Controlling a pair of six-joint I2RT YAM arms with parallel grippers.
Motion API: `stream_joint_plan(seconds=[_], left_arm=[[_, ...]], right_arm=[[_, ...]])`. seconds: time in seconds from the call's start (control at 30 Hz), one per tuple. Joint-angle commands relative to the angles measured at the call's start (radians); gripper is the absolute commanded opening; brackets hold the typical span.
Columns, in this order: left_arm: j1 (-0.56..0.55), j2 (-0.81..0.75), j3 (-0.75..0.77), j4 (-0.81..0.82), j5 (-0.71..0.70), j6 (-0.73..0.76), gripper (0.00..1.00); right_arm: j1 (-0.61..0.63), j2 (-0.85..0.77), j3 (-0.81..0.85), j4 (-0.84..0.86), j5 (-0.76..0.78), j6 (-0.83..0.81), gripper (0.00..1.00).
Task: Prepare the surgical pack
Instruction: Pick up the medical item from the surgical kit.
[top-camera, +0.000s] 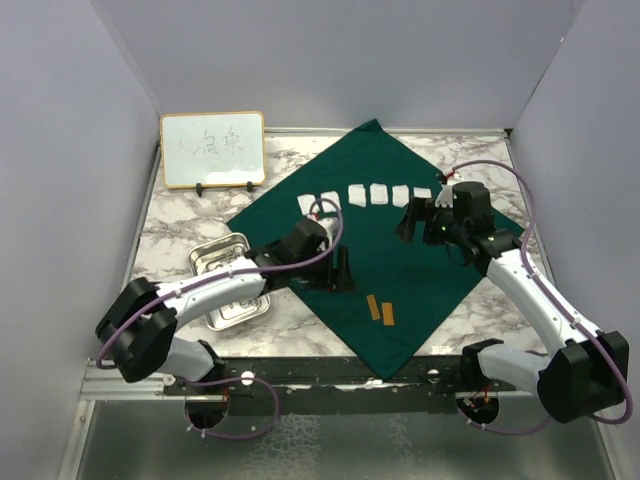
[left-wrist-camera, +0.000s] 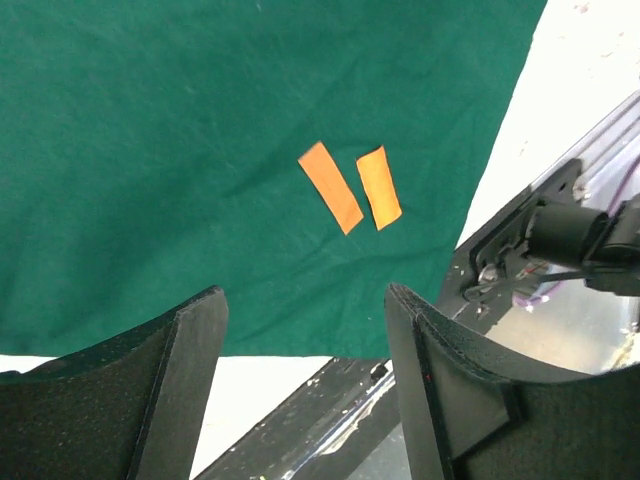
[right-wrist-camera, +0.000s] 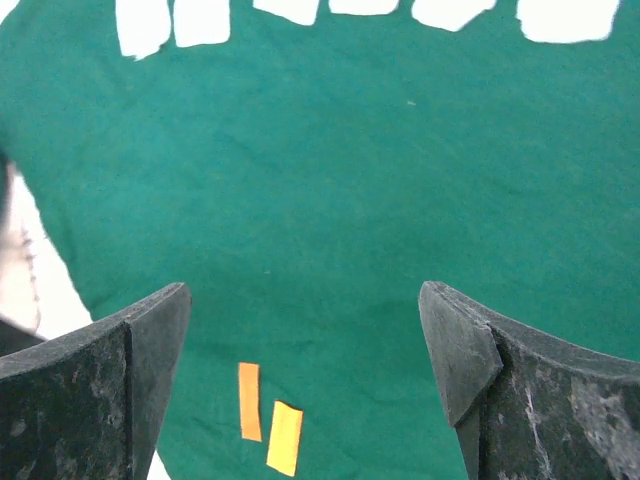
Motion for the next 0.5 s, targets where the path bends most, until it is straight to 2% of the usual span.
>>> stream_joint_plan(seconds=[0.0, 0.07, 0.17, 0.3, 0.37, 0.47], left_arm=[[-0.132, 0.062, 0.03, 0.04, -0.235, -0.127, 0.65], [-0.162, 0.088, 0.055, 0.028, -0.288, -0.149, 0.63], [-0.174, 0.085, 0.077, -0.004, -0.363, -0.157, 0.63], [-0.164, 0.046, 0.087, -0.063, -0.472, -0.121, 0.65], [-0.146, 0.035, 0.08, -0.068, -0.476, -0.098, 0.66], [-0.117, 0.029, 0.048, -0.032, -0.43, -0.072, 0.66]], right_arm=[[0.0, -0.016, 0.007, -0.086, 0.235, 0.08, 1.0], [0.0, -0.015, -0.007, -0.075, 0.224, 0.081, 1.0], [-0.001, 0.011, -0.01, -0.075, 0.14, 0.087, 0.94], [0.001, 0.079, -0.022, -0.14, -0.084, 0.113, 0.85], [0.003, 0.084, -0.044, -0.155, -0.149, 0.1, 0.83], [0.01, 0.047, -0.089, -0.162, -0.148, 0.097, 0.82]])
